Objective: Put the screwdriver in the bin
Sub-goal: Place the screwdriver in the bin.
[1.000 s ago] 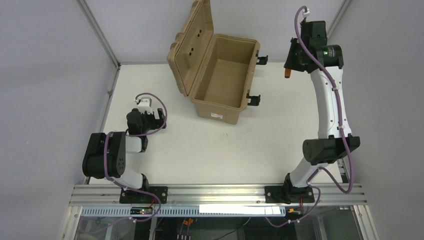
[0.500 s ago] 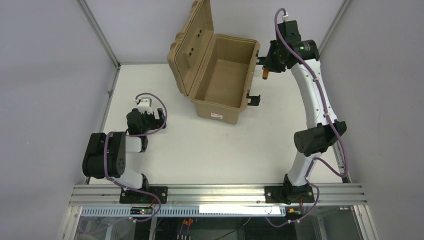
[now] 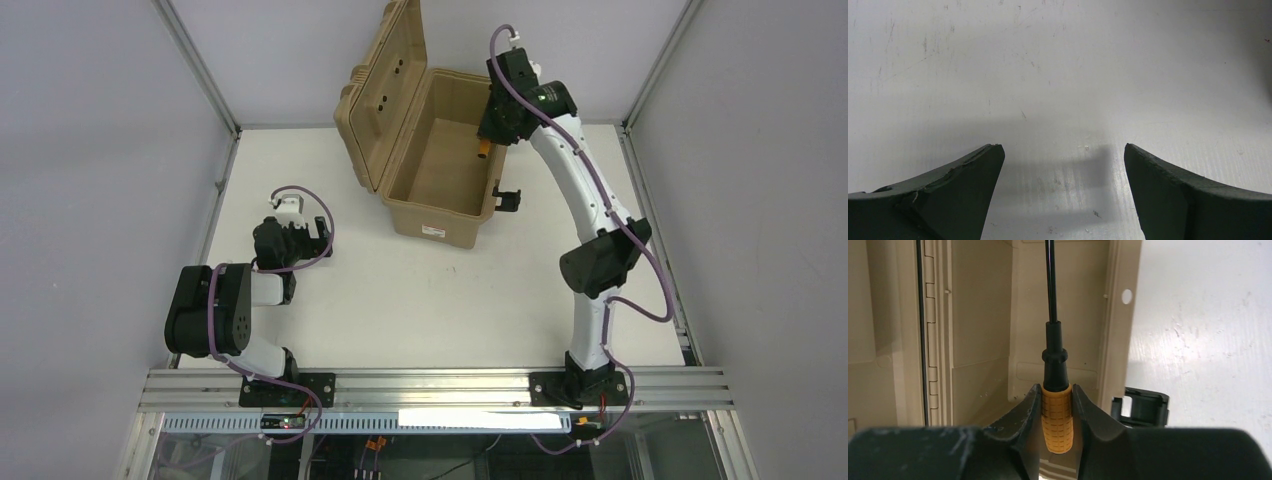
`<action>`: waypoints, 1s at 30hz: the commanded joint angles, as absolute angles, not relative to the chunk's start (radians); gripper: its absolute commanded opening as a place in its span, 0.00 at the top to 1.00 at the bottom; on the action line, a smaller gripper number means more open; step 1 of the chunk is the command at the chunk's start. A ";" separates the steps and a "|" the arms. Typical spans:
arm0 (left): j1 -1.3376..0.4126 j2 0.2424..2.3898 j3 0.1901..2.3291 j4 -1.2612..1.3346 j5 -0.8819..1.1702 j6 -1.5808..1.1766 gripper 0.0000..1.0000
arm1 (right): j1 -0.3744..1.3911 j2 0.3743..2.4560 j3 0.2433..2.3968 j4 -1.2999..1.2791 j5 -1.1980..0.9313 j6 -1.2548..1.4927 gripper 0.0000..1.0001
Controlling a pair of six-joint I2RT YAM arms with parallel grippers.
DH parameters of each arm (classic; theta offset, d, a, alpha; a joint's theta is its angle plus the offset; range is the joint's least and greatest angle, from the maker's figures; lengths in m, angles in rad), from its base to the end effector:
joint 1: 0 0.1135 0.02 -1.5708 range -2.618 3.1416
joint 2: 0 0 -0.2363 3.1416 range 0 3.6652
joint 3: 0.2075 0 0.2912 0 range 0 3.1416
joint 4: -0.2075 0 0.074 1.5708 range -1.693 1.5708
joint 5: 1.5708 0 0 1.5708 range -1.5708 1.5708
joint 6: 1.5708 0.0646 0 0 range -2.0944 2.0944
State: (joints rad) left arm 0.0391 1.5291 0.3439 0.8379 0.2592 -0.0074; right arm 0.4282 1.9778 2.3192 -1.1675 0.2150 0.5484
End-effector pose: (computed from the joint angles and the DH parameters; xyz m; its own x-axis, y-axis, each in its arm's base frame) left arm 0.3016 -0.0048 0.0617 -0.3416 -0.0205 -0.9396 0.2005 0.9751 -0.0942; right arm 0.4195 0.1763 0.3816 -0.7137 0.2341 -0.6601 0.1148 0.9688 0.2195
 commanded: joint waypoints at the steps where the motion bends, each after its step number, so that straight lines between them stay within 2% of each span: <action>1: 0.037 1.509 0.353 0.868 0.255 0.002 0.01 | 0.465 2.006 2.372 -1.079 0.253 0.603 1.00; 8: 0.037 1.509 0.353 0.869 0.255 0.003 0.01 | 0.483 2.084 2.361 -1.037 0.283 0.626 1.00; 16: 0.037 1.509 0.353 0.868 0.255 0.003 0.01 | 0.485 2.097 2.190 -0.924 0.374 0.626 1.00; 30: 0.037 1.509 0.353 0.868 0.255 0.003 0.01 | 0.499 2.227 2.051 -0.776 0.345 0.659 1.00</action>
